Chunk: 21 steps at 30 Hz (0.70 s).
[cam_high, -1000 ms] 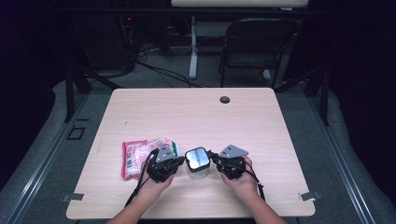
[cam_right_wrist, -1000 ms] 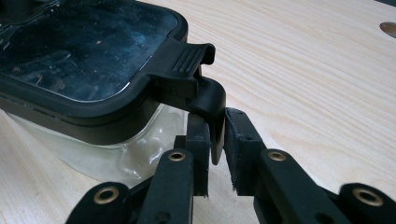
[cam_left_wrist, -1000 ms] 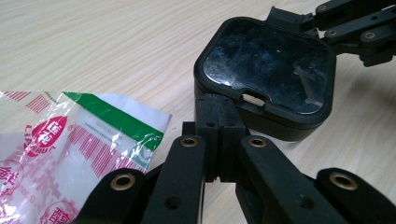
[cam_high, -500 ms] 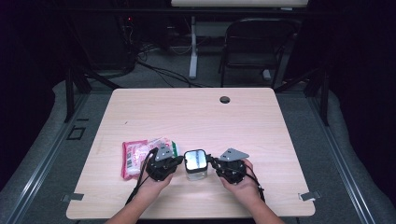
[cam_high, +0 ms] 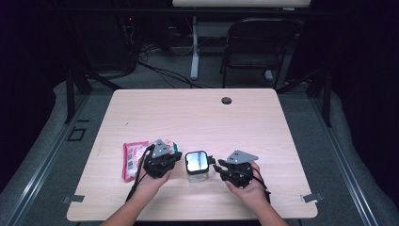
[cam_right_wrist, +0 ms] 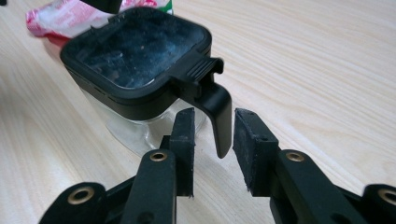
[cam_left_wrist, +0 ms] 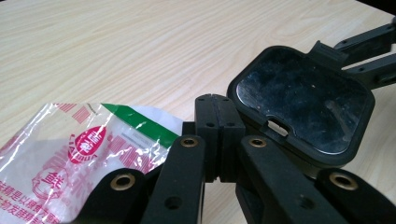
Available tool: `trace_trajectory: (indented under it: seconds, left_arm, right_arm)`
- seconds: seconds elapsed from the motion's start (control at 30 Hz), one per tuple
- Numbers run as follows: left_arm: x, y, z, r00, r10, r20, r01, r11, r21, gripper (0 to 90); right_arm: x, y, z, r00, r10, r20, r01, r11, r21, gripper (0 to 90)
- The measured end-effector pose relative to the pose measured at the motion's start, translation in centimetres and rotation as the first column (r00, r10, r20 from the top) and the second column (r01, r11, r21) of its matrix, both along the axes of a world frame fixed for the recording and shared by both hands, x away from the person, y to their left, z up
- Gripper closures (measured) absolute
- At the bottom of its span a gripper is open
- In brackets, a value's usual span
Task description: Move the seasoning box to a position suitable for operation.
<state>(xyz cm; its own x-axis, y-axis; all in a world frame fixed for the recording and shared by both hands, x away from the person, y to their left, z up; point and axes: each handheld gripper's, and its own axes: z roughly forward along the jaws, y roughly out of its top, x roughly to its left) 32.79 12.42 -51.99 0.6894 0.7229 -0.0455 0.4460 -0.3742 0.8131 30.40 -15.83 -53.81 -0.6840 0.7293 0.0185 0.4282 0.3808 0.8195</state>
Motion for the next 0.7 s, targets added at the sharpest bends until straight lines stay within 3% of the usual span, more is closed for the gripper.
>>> trace_trajectory:
  seconds: [0.23,0.33,0.43,0.53,0.7]
  left_arm:
    - [0.1,-0.1,0.0,1.0,-0.003,-0.001,0.003,1.0,0.008,90.0]
    - [0.0,-0.2,0.0,1.0,0.001,-0.002,-0.001,1.0,0.003,90.0]
    - [-0.1,-0.2,0.2,1.0,-0.002,0.002,0.002,1.0,0.008,90.0]
    - [-0.3,-0.1,0.2,1.0,-0.002,0.002,0.002,0.9999,0.016,90.0]
    - [-0.5,0.3,0.3,1.0,0.005,0.0,-0.005,0.9998,0.017,90.0]
  right_arm:
    - [-0.1,-0.9,1.3,0.9987,-0.051,0.002,0.051,0.997,0.062,67.8]
    - [0.0,-0.9,1.4,0.9983,-0.057,0.013,0.056,0.997,0.05,67.0]
    - [0.1,-1.0,1.8,0.998,-0.063,0.002,0.062,0.996,0.071,65.8]
    - [0.2,-1.2,2.8,0.9984,-0.055,0.008,0.054,0.993,0.104,71.3]
    - [0.3,-0.5,3.5,0.9973,-0.068,0.026,0.066,0.995,0.074,80.9]
